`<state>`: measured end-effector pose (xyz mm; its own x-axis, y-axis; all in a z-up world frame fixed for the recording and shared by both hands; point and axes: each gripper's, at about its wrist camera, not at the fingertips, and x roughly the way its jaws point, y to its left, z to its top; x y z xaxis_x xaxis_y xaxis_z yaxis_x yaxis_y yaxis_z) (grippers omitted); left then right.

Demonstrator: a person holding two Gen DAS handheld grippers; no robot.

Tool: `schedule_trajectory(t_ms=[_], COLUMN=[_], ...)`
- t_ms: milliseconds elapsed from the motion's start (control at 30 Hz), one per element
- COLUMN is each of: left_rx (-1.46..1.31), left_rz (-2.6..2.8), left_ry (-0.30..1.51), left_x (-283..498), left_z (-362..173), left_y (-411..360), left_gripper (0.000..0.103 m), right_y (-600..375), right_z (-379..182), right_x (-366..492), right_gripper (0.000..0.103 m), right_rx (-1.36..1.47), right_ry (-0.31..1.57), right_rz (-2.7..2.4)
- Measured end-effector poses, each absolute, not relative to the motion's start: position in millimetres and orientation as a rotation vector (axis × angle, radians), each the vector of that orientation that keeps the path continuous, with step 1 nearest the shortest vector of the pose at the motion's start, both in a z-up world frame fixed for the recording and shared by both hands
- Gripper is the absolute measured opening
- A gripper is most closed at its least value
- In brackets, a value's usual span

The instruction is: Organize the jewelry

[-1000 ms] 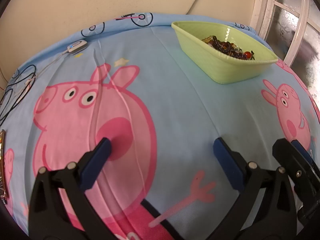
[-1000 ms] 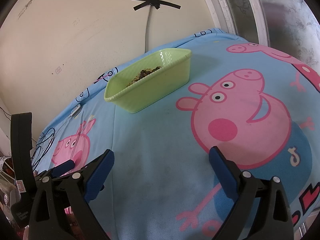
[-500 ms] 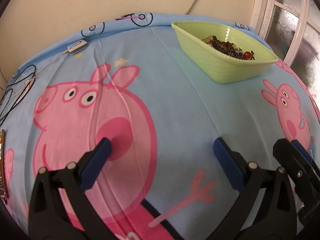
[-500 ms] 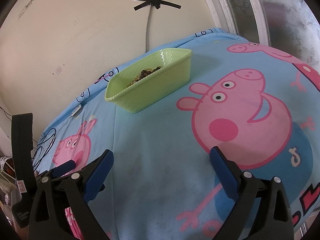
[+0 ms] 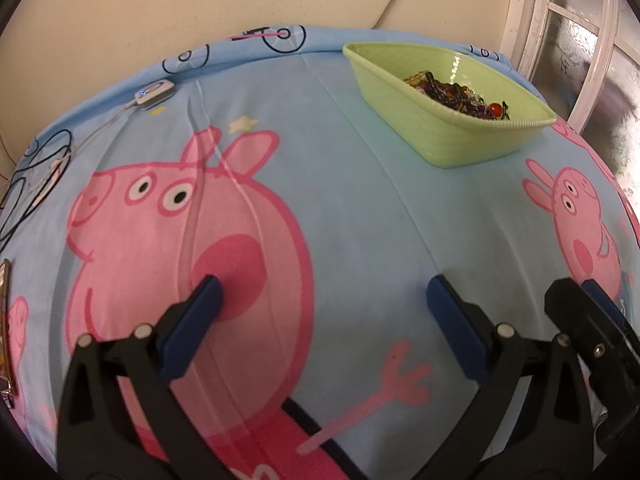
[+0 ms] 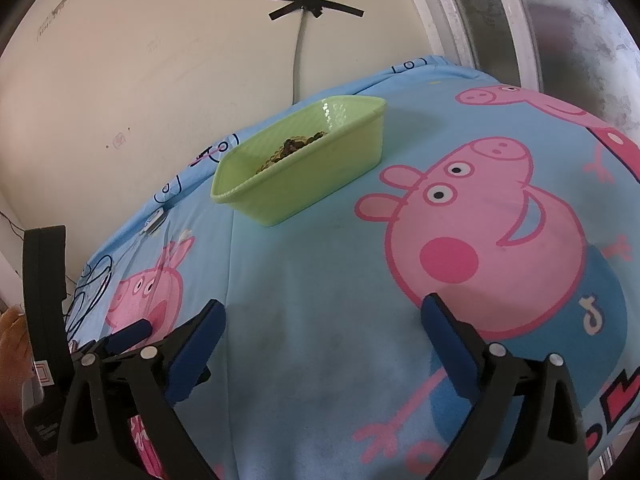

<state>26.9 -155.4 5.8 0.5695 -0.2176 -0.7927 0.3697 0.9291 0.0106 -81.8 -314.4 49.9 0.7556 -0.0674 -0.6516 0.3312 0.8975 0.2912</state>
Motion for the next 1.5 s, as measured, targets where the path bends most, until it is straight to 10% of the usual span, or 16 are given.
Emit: schedule_trajectory(t_ms=[1500], left_rx=[0.183], left_rz=[-0.327], left_ry=[0.914], left_x=[26.5], left_z=[5.6], left_y=[-153.4], left_gripper=[0.098], right_y=[-316.7], right_z=[50.7], right_x=[-95.0], right_gripper=[0.078], right_rx=[0.485], right_ry=[0.629], right_rz=[-0.189])
